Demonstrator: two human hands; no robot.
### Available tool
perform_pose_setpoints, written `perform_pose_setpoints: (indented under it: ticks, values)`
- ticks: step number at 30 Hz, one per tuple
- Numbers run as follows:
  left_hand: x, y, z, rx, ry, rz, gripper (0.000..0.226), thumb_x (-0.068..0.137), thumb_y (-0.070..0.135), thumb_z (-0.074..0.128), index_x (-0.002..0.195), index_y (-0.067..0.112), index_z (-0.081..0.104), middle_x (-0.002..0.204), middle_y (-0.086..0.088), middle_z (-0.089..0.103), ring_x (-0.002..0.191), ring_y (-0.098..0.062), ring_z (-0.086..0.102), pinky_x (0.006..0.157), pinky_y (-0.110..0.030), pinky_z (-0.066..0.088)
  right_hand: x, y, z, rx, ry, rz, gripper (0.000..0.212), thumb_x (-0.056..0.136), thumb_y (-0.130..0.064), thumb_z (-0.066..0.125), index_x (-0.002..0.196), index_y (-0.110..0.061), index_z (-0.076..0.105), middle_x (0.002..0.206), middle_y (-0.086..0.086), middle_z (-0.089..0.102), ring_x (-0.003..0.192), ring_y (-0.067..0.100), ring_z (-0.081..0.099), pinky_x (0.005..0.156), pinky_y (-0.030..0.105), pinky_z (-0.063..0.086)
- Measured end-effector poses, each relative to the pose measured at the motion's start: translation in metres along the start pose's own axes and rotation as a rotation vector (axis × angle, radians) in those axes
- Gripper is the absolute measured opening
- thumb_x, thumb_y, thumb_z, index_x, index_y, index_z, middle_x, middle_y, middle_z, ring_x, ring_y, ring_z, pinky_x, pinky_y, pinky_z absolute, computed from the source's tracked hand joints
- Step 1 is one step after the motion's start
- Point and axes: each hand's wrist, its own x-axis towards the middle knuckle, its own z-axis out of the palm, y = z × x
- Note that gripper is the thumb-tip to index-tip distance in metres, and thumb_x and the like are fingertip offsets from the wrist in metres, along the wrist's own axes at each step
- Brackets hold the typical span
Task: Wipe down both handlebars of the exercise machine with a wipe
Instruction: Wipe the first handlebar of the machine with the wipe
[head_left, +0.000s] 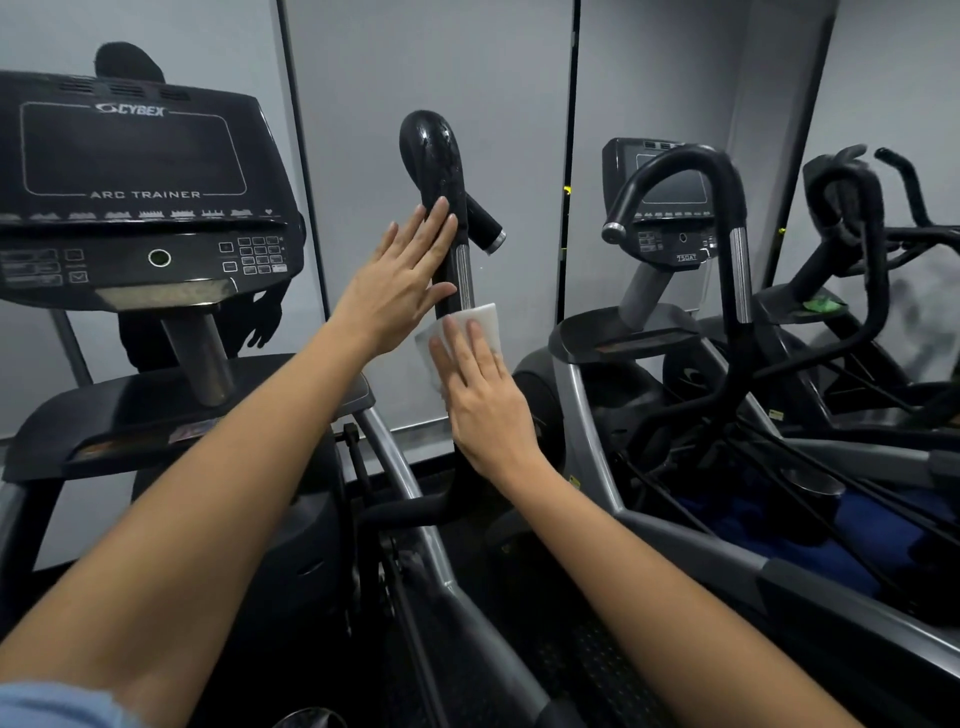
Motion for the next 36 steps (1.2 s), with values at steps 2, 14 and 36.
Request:
perform_pose_setpoints:
  ticks: [2, 14, 36]
  values:
    - [-0.001, 0.0, -0.003, 0.033, -0.009, 0.005, 0.066, 0.095, 0.044, 0.025, 0.148, 0.01, 0.003, 0.156, -0.006, -0.003, 0.144, -0.023, -0.003, 0.117, -0.037, 0.0, -0.008, -0.003, 0.006, -0.042, 0.001, 0.005, 0.06, 0.089, -0.02, 0.041, 0.146, -0.007, 0.025, 0.154, 0.013, 0.018, 0.142, 0.033, 0.016, 0.109, 0.045, 0.035]
    - [-0.001, 0.005, -0.009, 0.049, -0.02, -0.019, 0.065, 0.098, 0.039, 0.033, 0.149, 0.012, 0.002, 0.157, -0.004, -0.004, 0.144, -0.025, -0.002, 0.116, -0.038, -0.001, -0.004, -0.011, 0.003, -0.198, -0.027, 0.017, 0.071, 0.088, -0.029, 0.056, 0.146, -0.007, 0.021, 0.156, 0.009, 0.015, 0.143, 0.029, 0.005, 0.113, 0.045, 0.027]
    - [-0.002, 0.009, -0.008, 0.005, -0.012, -0.045, 0.064, 0.098, 0.034, 0.038, 0.148, 0.011, 0.004, 0.157, -0.004, -0.002, 0.144, -0.026, 0.002, 0.116, -0.037, 0.0, -0.004, 0.001, 0.001, 0.339, -0.026, 0.037, 0.058, 0.094, -0.026, 0.015, 0.146, -0.014, -0.008, 0.153, 0.001, -0.016, 0.144, 0.023, -0.008, 0.117, 0.036, 0.018]
